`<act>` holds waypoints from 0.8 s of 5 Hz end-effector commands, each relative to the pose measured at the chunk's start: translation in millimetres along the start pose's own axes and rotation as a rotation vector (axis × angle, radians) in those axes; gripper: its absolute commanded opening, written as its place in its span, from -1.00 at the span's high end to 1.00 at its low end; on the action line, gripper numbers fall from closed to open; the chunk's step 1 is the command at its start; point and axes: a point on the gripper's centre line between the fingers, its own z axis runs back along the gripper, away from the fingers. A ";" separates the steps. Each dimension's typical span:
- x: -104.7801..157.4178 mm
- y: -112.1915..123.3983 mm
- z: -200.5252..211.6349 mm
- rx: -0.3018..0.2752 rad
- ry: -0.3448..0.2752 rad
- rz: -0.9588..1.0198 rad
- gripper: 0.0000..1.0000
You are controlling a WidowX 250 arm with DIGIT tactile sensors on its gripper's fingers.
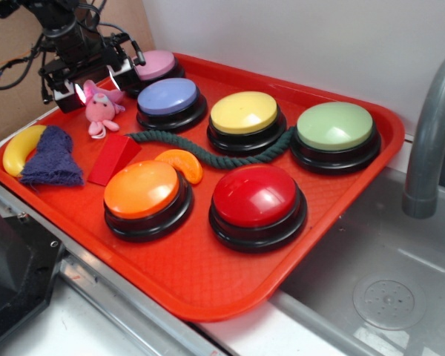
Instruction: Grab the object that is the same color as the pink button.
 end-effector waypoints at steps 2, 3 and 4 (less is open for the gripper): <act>2.0 8.4 3.0 -0.060 -0.002 0.006 1.00; 2.2 9.6 1.8 -0.059 -0.007 0.009 1.00; 3.1 6.7 10.9 -0.073 -0.011 -0.004 1.00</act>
